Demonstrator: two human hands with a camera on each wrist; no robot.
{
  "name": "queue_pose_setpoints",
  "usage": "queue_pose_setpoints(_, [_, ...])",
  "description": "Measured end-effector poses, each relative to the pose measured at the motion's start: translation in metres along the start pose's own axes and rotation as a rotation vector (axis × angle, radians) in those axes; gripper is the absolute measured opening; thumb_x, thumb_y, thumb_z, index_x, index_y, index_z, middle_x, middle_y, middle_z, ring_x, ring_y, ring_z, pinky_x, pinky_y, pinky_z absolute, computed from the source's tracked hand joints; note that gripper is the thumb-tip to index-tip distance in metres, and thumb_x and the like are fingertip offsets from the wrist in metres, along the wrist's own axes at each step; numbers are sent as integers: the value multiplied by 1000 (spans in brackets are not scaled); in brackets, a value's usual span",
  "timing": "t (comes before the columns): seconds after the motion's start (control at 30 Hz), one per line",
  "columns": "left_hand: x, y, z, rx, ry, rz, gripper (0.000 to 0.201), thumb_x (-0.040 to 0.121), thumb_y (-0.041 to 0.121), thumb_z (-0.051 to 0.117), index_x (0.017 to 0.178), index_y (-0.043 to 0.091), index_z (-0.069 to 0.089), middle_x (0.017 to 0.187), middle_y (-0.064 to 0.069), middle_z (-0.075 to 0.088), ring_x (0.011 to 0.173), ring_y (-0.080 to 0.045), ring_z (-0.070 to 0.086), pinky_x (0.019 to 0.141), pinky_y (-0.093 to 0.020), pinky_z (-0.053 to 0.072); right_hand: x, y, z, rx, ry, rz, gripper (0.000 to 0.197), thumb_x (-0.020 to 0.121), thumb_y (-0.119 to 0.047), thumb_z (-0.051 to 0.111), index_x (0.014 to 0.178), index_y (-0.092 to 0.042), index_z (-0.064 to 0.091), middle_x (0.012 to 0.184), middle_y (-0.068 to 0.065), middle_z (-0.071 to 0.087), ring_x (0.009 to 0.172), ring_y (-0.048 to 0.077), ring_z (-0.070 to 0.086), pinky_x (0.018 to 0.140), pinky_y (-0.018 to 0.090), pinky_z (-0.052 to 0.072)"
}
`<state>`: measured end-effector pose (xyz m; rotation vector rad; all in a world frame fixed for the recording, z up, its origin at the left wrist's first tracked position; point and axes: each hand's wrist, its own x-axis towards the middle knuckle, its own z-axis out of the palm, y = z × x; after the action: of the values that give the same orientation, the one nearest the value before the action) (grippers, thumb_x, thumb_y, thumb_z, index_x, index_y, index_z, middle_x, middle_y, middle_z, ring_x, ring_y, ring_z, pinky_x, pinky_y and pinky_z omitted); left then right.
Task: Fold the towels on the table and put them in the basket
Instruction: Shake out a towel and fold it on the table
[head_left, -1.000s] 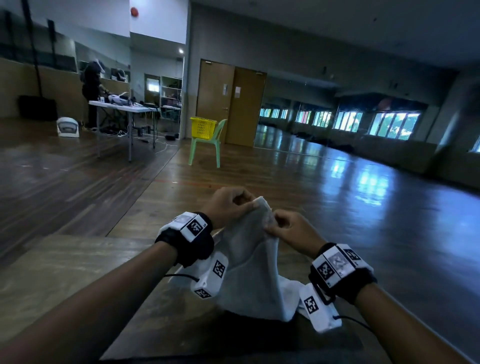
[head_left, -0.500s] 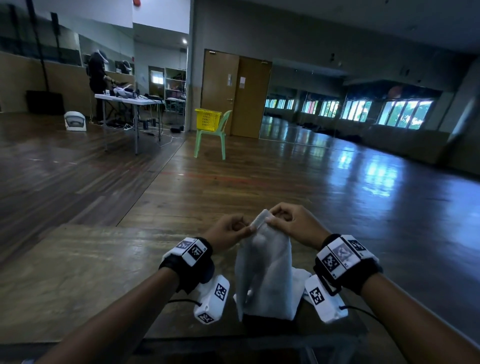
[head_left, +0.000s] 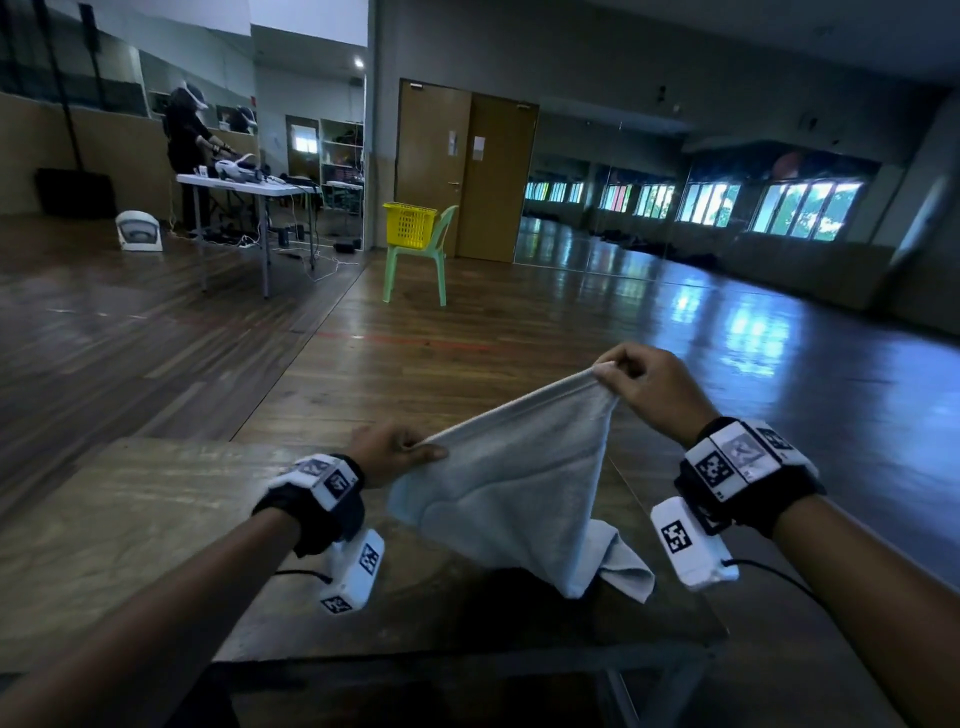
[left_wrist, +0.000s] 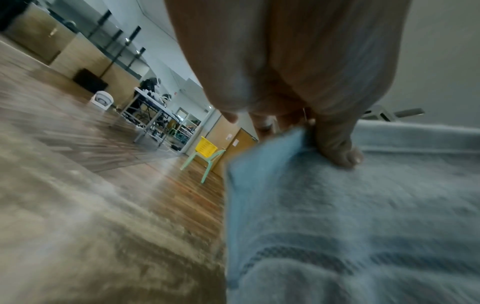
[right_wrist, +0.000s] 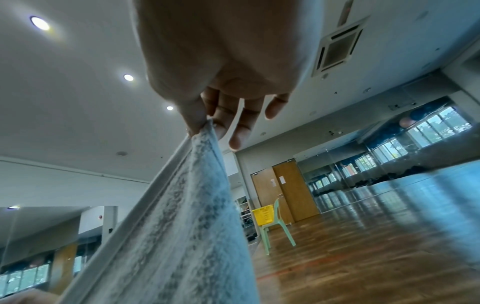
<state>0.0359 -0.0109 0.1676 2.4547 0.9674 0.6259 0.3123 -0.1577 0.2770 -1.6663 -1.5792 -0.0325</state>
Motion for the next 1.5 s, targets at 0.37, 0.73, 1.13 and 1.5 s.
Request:
queue_pose_setpoints(0.37, [2, 44, -176, 451, 93, 78, 12, 90, 33, 58, 81, 30, 65, 75, 16, 57, 69, -2, 52, 72, -22, 31, 30, -34, -66, -84, 60, -65, 16, 90, -23, 59, 76, -32, 57, 80, -10, 63, 83, 15, 59, 82, 33, 47])
queue_pose_setpoints(0.73, [-46, 158, -343, 603, 483, 227, 17, 84, 32, 63, 89, 16, 69, 74, 5, 64, 61, -1, 53, 55, -10, 32, 62, -154, -178, -140, 276, -306, 19, 87, -18, 62, 73, -30, 56, 77, -3, 64, 76, 18, 60, 66, 23, 44])
queue_pose_setpoints(1.13, [-115, 213, -422, 714, 728, 211, 14, 85, 37, 61, 86, 23, 64, 85, 4, 67, 82, -17, 62, 82, -32, 38, 63, -246, -233, -246, 382, -448, 20, 88, -29, 60, 71, -33, 51, 76, -13, 58, 84, 21, 58, 95, 59, 37])
queue_pose_setpoints(1.5, [-66, 156, -388, 584, 578, 182, 15, 83, 24, 66, 88, 10, 65, 86, -2, 67, 75, -18, 62, 67, -28, 49, 102, -205, -166, -235, 295, -311, 22, 87, -26, 62, 68, -31, 50, 73, -16, 57, 78, 16, 56, 101, 55, 35])
